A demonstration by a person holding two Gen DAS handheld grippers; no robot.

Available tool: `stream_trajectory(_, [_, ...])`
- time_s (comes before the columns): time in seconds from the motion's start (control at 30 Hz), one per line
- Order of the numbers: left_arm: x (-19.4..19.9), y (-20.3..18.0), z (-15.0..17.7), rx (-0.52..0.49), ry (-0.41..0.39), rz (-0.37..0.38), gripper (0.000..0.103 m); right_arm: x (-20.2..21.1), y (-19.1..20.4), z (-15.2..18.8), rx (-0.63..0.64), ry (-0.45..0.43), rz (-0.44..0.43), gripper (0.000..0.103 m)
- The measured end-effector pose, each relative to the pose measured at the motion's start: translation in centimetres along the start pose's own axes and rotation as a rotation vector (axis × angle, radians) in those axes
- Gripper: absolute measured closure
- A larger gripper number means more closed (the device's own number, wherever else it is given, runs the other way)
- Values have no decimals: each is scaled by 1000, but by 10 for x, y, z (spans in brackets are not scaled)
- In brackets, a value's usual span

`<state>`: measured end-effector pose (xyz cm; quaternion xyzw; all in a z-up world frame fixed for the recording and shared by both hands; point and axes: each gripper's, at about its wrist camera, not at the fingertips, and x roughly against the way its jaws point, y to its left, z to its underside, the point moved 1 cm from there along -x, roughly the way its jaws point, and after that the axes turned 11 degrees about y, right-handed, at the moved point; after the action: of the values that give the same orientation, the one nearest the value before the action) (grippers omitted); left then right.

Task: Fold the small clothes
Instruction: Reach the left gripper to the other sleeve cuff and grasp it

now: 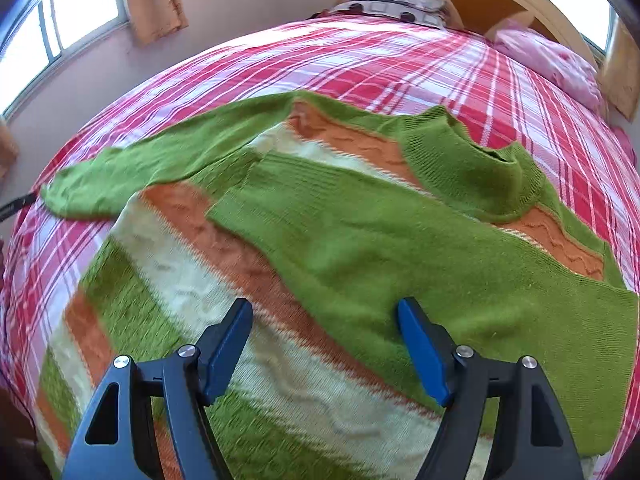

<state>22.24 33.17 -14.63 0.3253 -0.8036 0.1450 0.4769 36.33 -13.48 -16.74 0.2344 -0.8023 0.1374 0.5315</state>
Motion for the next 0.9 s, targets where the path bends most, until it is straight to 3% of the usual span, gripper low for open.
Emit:
stream_trajectory(0.27, [-4,-15,-1,68,35,134,13,-2,3,10,3,-75,22,26])
stream_trajectory(0.37, [-12,-21,-4,99,66,169,24,-1,3,12,3,-84,20,26])
stream_trajectory(0.53, [-27,-24,-2,179,126,225,33,-1,3,13,2,-92,21,25])
stream_trajectory(0.7, [-30,-23,-8,232,94,223,34,-1,3,14,4,-96,22,25])
stream_trajectory(0.77, [-30,-19,-8,264,69,249,45,-1,3,14,6,-97,26,25])
stream_trajectory(0.9, [-36,-15,-12,284,46,268,50,-1,4,14,6,-99,33,25])
